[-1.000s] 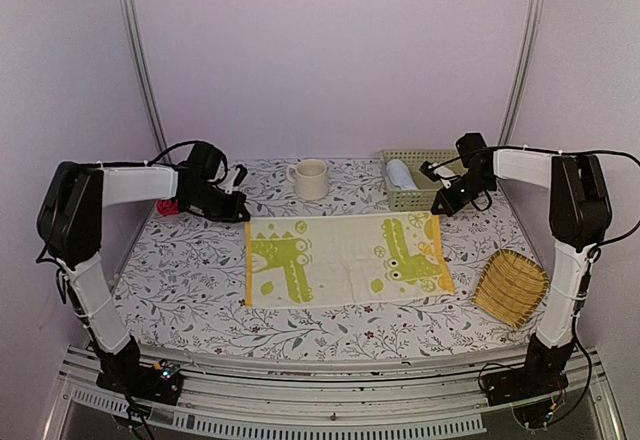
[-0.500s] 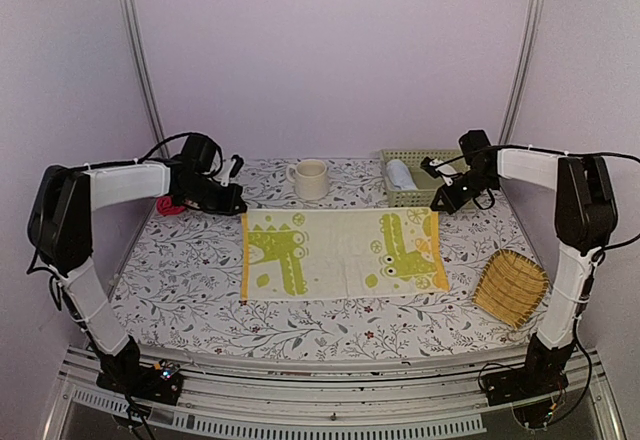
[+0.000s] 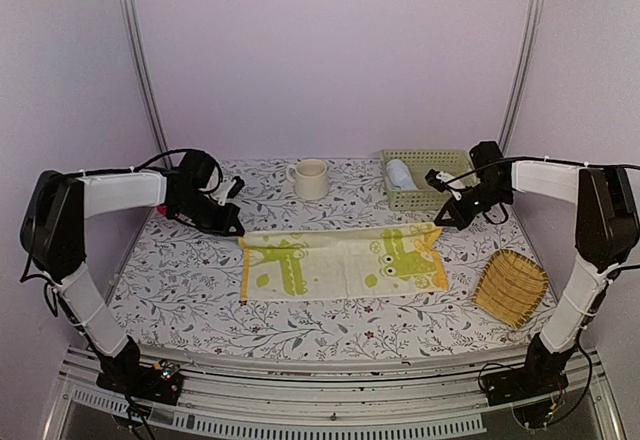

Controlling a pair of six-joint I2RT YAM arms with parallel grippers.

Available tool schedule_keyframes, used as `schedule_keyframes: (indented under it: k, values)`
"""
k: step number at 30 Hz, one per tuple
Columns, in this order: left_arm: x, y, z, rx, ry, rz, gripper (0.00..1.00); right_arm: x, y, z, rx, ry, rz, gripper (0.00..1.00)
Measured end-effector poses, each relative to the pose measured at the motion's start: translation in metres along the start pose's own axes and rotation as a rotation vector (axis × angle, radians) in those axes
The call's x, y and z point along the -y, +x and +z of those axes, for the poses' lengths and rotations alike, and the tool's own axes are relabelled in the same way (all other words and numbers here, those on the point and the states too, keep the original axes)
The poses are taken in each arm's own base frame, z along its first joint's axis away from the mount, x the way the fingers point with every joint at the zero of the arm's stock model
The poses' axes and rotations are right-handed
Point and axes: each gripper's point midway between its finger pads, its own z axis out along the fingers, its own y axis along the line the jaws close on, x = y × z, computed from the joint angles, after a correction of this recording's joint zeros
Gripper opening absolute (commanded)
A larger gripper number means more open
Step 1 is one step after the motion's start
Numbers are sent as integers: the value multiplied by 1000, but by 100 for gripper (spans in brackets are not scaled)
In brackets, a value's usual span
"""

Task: Roll the towels
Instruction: Fold the towel at the center of the board.

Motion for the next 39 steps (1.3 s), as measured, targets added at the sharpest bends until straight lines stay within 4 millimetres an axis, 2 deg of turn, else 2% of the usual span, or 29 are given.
schedule_keyframes:
  k: [5,10,22,25,30,32,36,39]
  values:
    - [5,25,8,-67,12,1,0,-14,17,-3,-18,-21,-22,2]
    - [13,45,5,-107,21,6,0,-27,30,-11,-29,-33,-60,2]
    - [23,63,2,-158,25,13,0,-48,48,-17,-61,-98,-160,2]
    - [24,57,-1,-151,15,17,0,-44,43,-23,-77,-86,-193,2]
    - [29,26,-11,-81,10,40,0,-11,-1,-38,-46,31,-301,2]
    - [30,20,-13,-67,9,44,0,-3,-10,-39,-43,54,-328,2]
    - [29,22,-11,-75,5,43,0,-1,-3,-29,-68,39,-339,2]
    - [29,23,-10,-82,4,45,0,-7,9,-22,-92,12,-339,2]
